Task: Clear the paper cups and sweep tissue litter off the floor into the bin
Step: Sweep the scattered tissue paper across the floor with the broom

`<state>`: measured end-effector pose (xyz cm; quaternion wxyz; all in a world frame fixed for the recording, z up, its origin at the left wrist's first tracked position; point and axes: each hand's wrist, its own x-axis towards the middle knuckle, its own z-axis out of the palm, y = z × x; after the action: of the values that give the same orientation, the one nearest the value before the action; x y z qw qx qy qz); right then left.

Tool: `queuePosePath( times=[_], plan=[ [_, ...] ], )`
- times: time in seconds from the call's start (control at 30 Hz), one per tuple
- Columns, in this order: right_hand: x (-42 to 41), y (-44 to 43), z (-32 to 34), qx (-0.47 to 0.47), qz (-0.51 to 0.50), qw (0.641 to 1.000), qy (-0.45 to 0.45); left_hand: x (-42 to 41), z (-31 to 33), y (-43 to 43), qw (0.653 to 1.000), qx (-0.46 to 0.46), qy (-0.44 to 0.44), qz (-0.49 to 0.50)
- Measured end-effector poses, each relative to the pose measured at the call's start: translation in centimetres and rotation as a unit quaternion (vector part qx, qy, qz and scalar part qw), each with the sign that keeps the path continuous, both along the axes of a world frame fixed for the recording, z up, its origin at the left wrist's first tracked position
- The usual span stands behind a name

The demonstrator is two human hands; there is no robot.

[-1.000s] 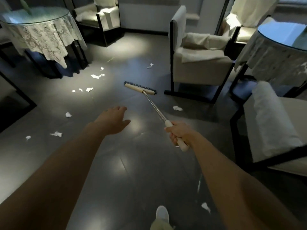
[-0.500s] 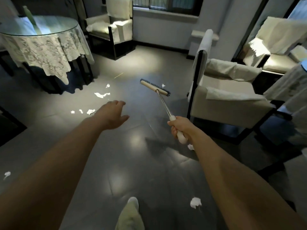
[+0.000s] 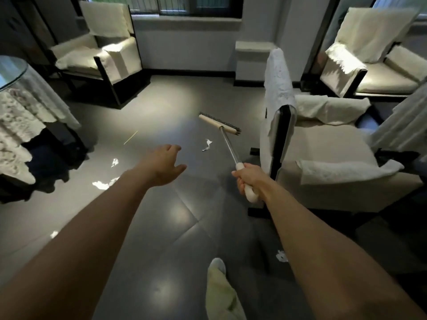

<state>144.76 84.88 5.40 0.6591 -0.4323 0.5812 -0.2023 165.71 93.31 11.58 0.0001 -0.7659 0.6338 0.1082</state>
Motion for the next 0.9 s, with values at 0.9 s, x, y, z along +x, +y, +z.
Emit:
queuePosePath(
  times=[0.9],
  plan=[
    [26.7,-65.8,-2.1,0.078,-0.312,0.945,-0.058,28.3,-0.4,-75.5,0.984,0.057,-0.019,-0.169]
  ],
)
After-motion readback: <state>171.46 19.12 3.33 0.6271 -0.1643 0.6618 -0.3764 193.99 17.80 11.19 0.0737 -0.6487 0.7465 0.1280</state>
